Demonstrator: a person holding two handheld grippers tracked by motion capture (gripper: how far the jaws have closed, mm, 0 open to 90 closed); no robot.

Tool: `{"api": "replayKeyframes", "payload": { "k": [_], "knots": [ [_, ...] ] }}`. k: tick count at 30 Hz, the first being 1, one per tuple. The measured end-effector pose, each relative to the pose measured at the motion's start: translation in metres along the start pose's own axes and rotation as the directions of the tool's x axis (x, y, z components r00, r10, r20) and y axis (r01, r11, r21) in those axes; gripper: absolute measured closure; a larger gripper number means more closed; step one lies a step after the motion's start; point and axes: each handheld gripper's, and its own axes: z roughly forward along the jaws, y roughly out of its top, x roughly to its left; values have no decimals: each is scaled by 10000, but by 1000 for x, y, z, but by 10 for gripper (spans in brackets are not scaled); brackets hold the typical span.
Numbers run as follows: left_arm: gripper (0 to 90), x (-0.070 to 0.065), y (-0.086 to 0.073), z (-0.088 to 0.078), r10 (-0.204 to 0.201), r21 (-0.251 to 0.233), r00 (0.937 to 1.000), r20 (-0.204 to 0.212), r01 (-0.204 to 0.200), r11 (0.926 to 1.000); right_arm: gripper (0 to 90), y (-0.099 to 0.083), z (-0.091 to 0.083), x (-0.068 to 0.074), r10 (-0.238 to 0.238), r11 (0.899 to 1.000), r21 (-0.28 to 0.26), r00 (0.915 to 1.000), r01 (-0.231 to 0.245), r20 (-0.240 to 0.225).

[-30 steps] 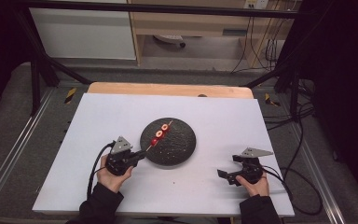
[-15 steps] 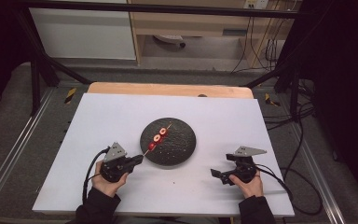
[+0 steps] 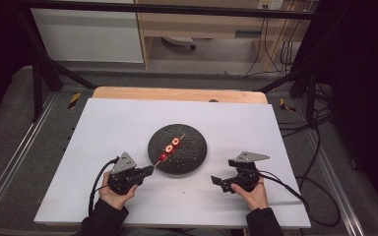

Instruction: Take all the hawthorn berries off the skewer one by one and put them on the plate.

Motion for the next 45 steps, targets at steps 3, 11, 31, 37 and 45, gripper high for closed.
{"api": "replayKeyframes", "payload": {
  "k": [3,11,31,37,45],
  "knots": [
    [879,-2,-1,1,12,-5,10000,22,-12,10000,5,5,4,5,9,10000,-12,10000,-9,70],
    [879,-5,0,1,116,-49,9999,42,-116,9999,7,23,11,16,76,9995,-298,9999,-78,-67],
    [879,-15,-1,7,402,27,9989,239,-403,9992,180,80,47,35,833,9880,-1220,9922,-943,-923],
    [878,-17,-1,7,443,-19,9987,268,-443,9990,313,83,56,31,1547,9766,-1307,9798,-1711,-1266],
    [879,-19,-1,7,515,-87,9983,272,-513,9986,484,81,64,29,1983,9696,-1143,9687,-2162,-1494]
  ]
}}
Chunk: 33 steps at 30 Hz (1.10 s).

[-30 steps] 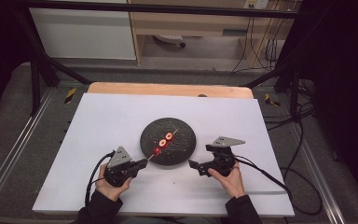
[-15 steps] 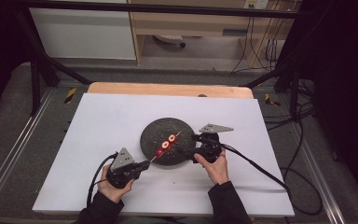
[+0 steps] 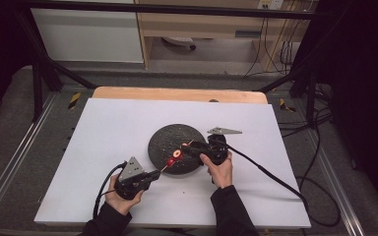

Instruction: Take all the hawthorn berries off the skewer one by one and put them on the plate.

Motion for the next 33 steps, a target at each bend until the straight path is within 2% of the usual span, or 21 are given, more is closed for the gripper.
{"api": "replayKeyframes", "payload": {
  "k": [8,14,17,22,27,33],
  "knots": [
    [879,0,0,0,10,-53,10000,-27,-10,10000,586,1,0,0,447,9990,112,9982,-442,-408],
    [879,-2,0,-2,55,-225,10000,-26,-56,9997,616,5,-4,0,661,9978,-44,9952,-666,-724],
    [879,-2,1,-3,60,-298,10000,-50,-62,9995,618,8,-6,0,692,9974,-152,9951,-704,-703],
    [879,-1,1,-6,78,-365,10000,-39,-79,9993,620,15,-13,-2,662,9964,-513,9973,-678,-324],
    [879,-2,1,-7,99,-448,9999,-37,-100,9989,620,22,-19,-4,668,9947,-764,9976,-682,-199],
    [879,0,1,-8,63,-464,9999,-84,-67,9989,621,35,-28,-13,610,9928,-1046,9979,-583,224]
  ]
}}
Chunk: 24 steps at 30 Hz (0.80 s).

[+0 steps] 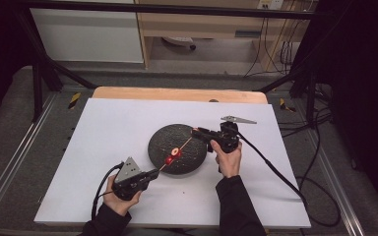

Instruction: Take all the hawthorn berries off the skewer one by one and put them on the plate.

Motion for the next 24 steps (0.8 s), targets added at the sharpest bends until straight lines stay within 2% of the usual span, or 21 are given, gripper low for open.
{"api": "replayKeyframes", "payload": {
  "k": [5,9,16,24],
  "knots": [
    [879,3,0,-1,-84,-13,9999,-81,84,10000,620,9,-5,-7,-194,9996,-197,9985,205,516],
    [879,6,0,-3,-185,-83,9997,-146,184,9998,620,9,-5,-13,-145,9997,-195,9977,158,666],
    [879,11,0,-5,-391,-139,9989,-246,388,9992,620,-20,21,-22,-223,9962,860,9969,157,760],
    [879,12,0,-4,-400,-79,9988,-271,397,9992,619,-49,46,-27,-525,9804,1938,9948,347,871]
  ]
}}
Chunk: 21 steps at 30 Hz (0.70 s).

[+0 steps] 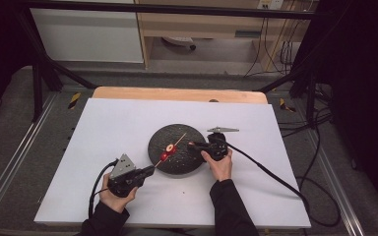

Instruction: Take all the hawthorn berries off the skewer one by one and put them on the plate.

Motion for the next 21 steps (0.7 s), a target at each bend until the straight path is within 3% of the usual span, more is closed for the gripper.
{"api": "replayKeyframes", "payload": {
  "k": [11,16,17,21],
  "knots": [
    [879,-1,-1,3,2,126,10000,42,-3,9999,600,-12,11,-1,-430,9979,493,9989,422,158],
    [879,-1,-1,3,-1,128,10000,36,1,9999,473,-9,6,1,-548,9980,336,9984,544,110],
    [879,-1,-1,3,7,141,10000,37,-7,9999,400,-6,1,3,-606,9979,224,9981,605,46],
    [879,-2,-1,3,19,149,10000,42,-19,9999,264,-3,-11,9,-790,9969,18,9968,790,-118]
  ]
}}
